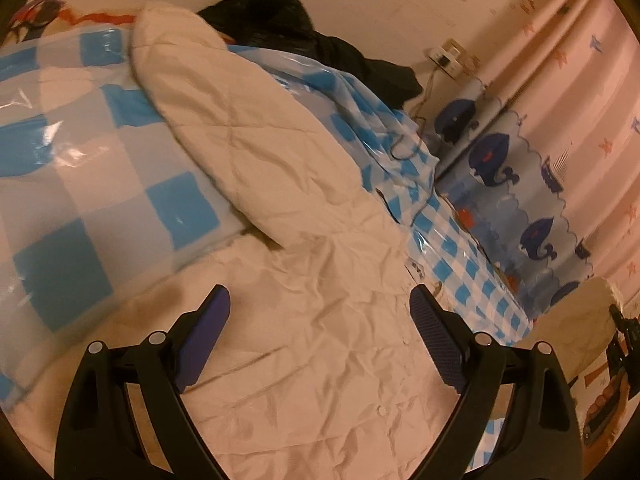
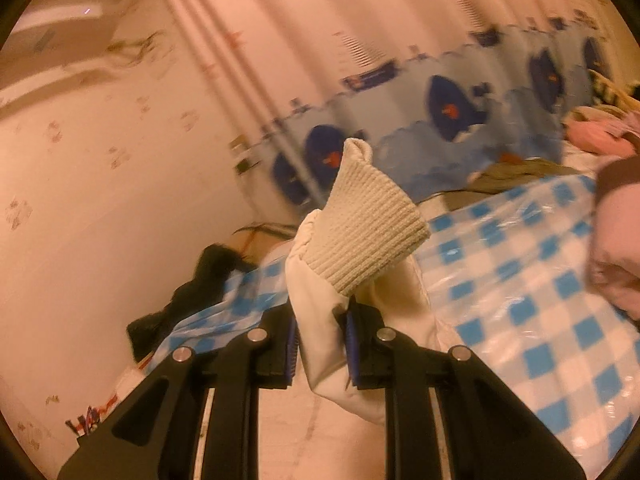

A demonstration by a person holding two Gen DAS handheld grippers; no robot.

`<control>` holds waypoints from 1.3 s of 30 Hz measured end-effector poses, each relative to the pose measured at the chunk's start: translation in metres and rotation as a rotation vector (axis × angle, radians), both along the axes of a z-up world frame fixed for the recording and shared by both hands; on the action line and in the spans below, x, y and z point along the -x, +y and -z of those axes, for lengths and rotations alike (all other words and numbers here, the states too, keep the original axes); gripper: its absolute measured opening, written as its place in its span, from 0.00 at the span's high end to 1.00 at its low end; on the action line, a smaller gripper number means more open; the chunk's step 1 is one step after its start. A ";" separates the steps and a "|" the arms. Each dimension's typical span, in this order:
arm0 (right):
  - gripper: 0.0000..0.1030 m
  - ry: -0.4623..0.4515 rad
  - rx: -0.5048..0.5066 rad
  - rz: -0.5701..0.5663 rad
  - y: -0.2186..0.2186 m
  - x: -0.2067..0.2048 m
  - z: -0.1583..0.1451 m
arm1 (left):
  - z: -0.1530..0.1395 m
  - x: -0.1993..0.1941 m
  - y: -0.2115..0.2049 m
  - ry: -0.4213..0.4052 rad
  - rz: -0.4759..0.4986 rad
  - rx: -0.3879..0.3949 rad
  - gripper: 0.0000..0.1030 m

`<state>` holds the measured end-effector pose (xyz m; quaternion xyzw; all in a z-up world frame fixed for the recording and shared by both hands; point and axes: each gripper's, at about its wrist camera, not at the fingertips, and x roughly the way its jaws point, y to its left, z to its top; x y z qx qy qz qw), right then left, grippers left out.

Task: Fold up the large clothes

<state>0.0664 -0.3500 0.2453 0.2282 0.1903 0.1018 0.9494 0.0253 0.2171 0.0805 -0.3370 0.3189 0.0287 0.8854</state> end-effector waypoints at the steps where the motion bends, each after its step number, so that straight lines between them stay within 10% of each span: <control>1: 0.80 0.001 0.005 -0.020 0.015 -0.006 0.000 | 0.000 0.001 0.005 0.002 -0.007 0.007 0.15; 15: 0.81 0.154 0.062 -0.207 0.187 -0.083 0.097 | 0.006 0.007 0.046 0.026 -0.047 0.042 0.15; 34: 0.80 0.303 0.168 -0.197 0.298 -0.137 0.214 | 0.015 0.004 0.051 0.055 -0.039 0.069 0.15; 39: 0.59 0.470 0.208 -0.284 0.322 -0.149 0.256 | 0.017 0.003 0.050 0.064 -0.032 0.073 0.15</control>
